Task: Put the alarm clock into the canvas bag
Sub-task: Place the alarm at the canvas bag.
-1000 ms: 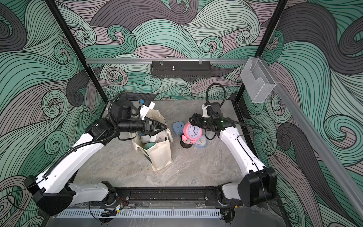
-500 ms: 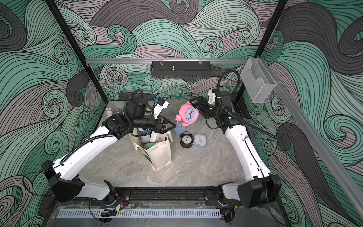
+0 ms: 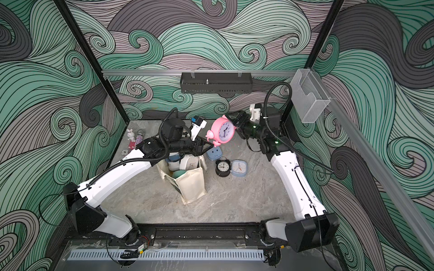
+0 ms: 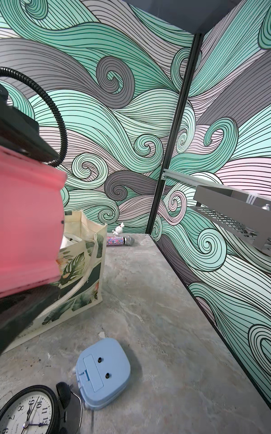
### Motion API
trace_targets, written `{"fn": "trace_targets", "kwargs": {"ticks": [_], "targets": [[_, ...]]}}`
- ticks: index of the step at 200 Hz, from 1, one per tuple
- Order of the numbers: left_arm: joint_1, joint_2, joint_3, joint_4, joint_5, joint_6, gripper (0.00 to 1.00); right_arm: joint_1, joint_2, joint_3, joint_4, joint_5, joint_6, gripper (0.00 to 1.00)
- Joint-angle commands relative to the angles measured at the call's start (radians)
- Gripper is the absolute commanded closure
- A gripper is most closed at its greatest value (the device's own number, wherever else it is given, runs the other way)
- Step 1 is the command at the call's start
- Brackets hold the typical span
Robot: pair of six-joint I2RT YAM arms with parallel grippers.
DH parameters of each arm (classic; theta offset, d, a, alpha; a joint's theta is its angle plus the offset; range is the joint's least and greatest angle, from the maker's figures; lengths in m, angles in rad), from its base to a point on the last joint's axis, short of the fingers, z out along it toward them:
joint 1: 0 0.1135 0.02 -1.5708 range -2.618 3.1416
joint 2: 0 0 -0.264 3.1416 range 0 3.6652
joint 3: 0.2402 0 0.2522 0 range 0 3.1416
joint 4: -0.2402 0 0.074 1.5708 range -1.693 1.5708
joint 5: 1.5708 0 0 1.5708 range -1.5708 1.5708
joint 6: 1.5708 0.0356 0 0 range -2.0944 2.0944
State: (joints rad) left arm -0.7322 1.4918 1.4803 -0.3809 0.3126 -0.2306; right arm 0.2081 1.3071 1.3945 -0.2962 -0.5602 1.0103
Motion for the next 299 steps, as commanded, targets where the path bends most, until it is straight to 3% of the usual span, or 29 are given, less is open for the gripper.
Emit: {"fn": "trace_targets", "kwargs": {"ticks": [1,134,159,197,241,299], "targets": [[-0.009,-0.012,-0.016,0.080,-0.027,-0.015,0.58,-0.006,-0.020,-0.011,0.043,-0.028,0.019,0.44],[-0.026,-0.064,-0.060,0.118,-0.045,-0.079,0.93,-0.005,-0.009,-0.043,0.087,-0.034,0.034,0.44],[-0.026,-0.078,-0.048,0.081,-0.066,-0.120,0.98,-0.004,-0.012,-0.056,0.110,-0.042,0.033,0.35],[-0.026,-0.145,-0.039,0.037,-0.099,-0.164,1.00,-0.005,-0.017,-0.090,0.162,-0.063,0.054,0.01],[-0.017,-0.219,0.005,-0.127,-0.204,-0.190,1.00,-0.006,-0.025,-0.088,0.091,-0.022,-0.023,0.01],[0.045,-0.353,-0.008,-0.417,-0.195,-0.222,1.00,0.018,-0.067,-0.164,-0.035,0.014,-0.196,0.01]]}}
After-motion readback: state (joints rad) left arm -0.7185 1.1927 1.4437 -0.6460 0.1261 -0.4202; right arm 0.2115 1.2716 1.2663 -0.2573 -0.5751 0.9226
